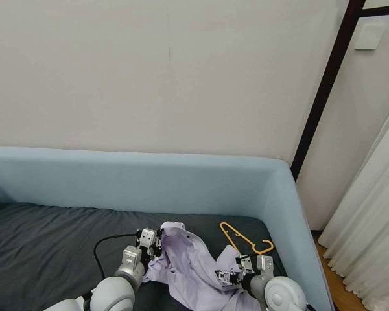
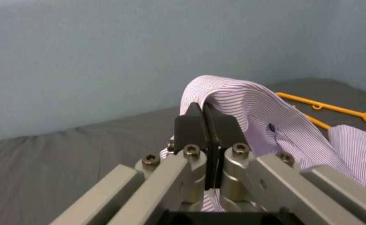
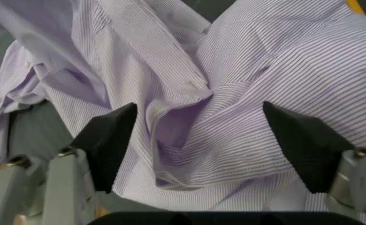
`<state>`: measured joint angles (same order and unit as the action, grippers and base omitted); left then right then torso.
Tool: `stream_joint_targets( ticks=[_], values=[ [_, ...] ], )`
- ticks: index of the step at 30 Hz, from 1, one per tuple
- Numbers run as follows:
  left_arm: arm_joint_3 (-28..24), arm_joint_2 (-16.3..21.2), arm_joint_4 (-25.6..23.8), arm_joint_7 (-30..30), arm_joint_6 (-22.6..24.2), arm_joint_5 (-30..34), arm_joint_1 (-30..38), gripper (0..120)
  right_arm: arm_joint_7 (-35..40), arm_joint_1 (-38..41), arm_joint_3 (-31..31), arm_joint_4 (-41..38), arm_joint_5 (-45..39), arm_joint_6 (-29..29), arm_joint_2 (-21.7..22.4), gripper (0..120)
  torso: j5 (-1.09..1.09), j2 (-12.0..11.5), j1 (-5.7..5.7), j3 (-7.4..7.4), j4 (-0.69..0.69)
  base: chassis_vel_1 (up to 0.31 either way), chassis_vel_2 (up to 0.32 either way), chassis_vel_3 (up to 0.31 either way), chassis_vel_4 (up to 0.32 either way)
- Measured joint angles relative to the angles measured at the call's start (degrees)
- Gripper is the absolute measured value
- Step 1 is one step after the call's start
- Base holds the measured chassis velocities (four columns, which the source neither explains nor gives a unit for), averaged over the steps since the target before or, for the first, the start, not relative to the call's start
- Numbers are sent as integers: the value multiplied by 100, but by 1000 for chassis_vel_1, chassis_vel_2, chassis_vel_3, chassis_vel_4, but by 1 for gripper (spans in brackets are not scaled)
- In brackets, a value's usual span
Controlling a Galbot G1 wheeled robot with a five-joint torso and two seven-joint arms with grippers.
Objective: Pick up the clothes from the sofa and hang them on the clothes hanger.
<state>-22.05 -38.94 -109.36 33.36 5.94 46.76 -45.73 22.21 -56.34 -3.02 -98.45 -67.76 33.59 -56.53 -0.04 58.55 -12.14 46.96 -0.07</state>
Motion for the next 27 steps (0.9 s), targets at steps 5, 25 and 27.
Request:
stream_joint_targets(
  ticks=[5, 25, 27],
  values=[
    [6, -11, 13, 18, -2, 6, -10, 0, -45, -89, 3, -93, -21, 69, 7, 56, 0, 0, 0, 0, 0, 0, 0, 0, 0],
    [-37, -17, 33, 52, -9, 68, 34, 0, -98, -207, 43, -164, 68, -84, -118, 0, 0, 0, 0, 0, 0, 0, 0, 0, 0],
    [-29, -7, 32, 52, -13, 78, 34, 0, -158, -225, 40, -212, 158, -180, -122, 0, 0, 0, 0, 0, 0, 0, 0, 0, 0]
  ],
)
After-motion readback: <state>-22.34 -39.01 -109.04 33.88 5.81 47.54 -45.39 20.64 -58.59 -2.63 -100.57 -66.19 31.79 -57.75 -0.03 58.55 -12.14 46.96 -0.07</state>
